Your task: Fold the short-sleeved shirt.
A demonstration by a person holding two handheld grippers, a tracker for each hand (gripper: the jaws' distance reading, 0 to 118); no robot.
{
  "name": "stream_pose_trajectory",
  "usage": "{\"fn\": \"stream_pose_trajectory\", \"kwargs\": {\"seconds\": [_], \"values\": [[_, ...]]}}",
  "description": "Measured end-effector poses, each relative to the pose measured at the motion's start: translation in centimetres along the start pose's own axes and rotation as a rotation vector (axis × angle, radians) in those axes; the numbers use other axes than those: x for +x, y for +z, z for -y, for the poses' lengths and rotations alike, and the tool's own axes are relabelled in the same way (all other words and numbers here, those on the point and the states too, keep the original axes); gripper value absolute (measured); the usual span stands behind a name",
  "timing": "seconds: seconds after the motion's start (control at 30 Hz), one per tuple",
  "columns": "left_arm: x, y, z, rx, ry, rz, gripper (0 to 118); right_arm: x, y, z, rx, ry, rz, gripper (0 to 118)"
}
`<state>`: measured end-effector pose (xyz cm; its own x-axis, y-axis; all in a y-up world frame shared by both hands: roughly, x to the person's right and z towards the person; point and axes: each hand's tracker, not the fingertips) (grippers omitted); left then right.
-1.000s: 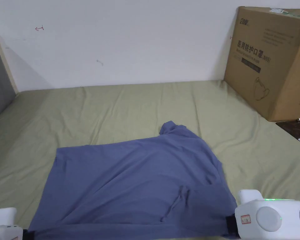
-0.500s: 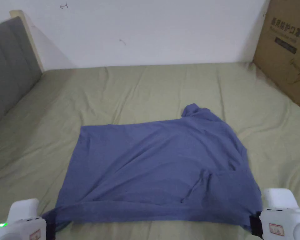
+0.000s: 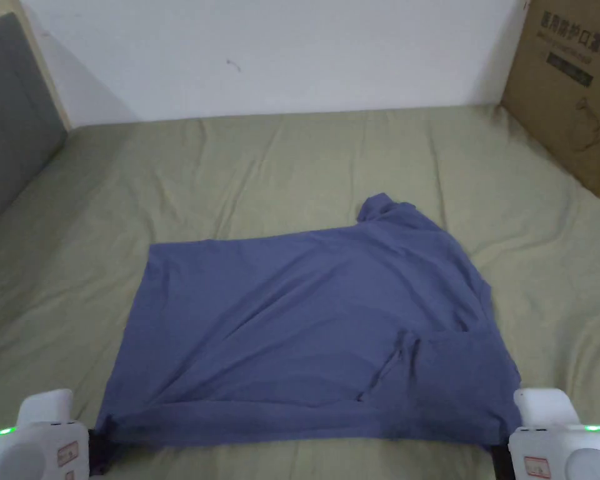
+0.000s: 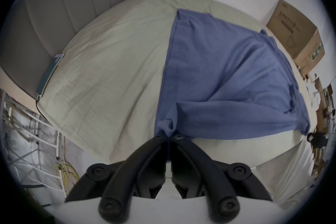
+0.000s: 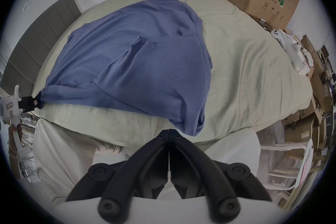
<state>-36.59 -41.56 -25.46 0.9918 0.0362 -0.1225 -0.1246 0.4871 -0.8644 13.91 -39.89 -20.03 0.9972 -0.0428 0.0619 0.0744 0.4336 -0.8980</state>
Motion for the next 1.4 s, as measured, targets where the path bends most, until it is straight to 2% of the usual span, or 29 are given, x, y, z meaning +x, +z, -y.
{"fn": "stream_pose_trajectory", "kwargs": {"seconds": [0.13, 0.17, 0.2, 0.23, 0.27, 0.3, 0.4, 0.43, 0.47, 0.5, 0.53, 0.57, 0.63, 0.7, 0.8, 0.83, 0.97, 1.07, 1.27, 1.4], "values": [[0.4, 0.5, 0.0, 0.0, 0.003, 0.015, 3, 0.1, -0.1, -0.1, -0.006, 0.009, -0.012, 1], [0.4, 0.8, -0.2, 0.005, 0.012, 0.022, 3, 0.1, 0.2, -0.2, 0.0, 0.016, -0.009, 12], [0.1, 0.9, -0.2, 0.007, 0.017, 0.026, 3, 0.0, 0.5, -0.4, 0.02, 0.032, 0.008, 37], [0.0, 1.1, -0.3, 0.012, 0.023, 0.028, 3, -0.1, 0.9, -0.6, 0.053, 0.058, 0.016, 82], [0.1, 1.4, -0.5, 0.017, 0.024, 0.03, 3, 0.0, 1.0, -0.9, 0.069, 0.077, 0.018, 100], [0.3, 1.5, -0.6, 0.018, 0.022, 0.03, 3, 0.1, 0.9, -1.2, 0.071, 0.08, 0.018, 101], [0.4, 1.8, -0.8, 0.02, 0.002, 0.026, 3, 0.9, -0.5, -2.3, 0.074, 0.062, 0.021, 98], [0.6, 1.9, -0.8, 0.021, 0.0, 0.03, 3, 1.3, -1.6, -2.6, 0.054, 0.033, 0.017, 82], [0.3, 1.8, -0.7, 0.022, 0.0, 0.036, 3, 1.5, -2.5, -2.8, 0.016, 0.01, 0.03, 48], [0.4, 1.8, -0.7, 0.021, 0.001, 0.037, 3, 1.5, -3.2, -2.7, -0.005, 0.022, 0.034, 10], [0.6, 1.8, -0.6, 0.02, 0.001, 0.037, 3, 1.3, -3.6, -2.4, -0.017, 0.05, 0.042, 4], [0.9, 1.8, -0.6, 0.018, -0.001, 0.037, 3, 0.9, -3.8, -1.9, -0.02, 0.086, 0.089, 4], [0.5, 1.8, -0.4, 0.015, -0.002, 0.036, 3, 0.5, -3.4, -1.6, -0.02, 0.112, 0.048, 4], [0.8, 1.7, -0.5, 0.01, -0.003, 0.039, 3, 0.6, -3.1, -1.7, 0.003, 0.092, 0.056, 4], [0.5, 1.9, -0.8, 0.011, -0.001, 0.039, 3, 1.8, -2.0, -2.7, 0.027, -0.043, 0.0, 4], [0.7, 2.1, -1.2, 0.012, 0.0, 0.042, 3, 2.1, -1.4, -3.2, 0.014, -0.046, -0.026, 4], [0.8, 2.8, -3.6, 0.033, -0.02, 0.047, 3, 2.5, 0.8, -6.0, 0.06, -0.043, -0.029, 4], [1.0, 3.1, -6.3, 0.058, -0.031, 0.046, 3, 2.6, 1.3, -9.1, 0.09, -0.073, -0.062, 4], [1.4, 0.0, -12.0, 0.054, -0.066, 0.005, 3, 2.7, -1.4, -16.0, 0.094, -0.102, -0.056, 4], [0.9, -2.9, -14.9, 0.01, -0.037, -0.026, 3, 3.2, -4.2, -19.3, 0.057, -0.134, -0.032, 4]]}}
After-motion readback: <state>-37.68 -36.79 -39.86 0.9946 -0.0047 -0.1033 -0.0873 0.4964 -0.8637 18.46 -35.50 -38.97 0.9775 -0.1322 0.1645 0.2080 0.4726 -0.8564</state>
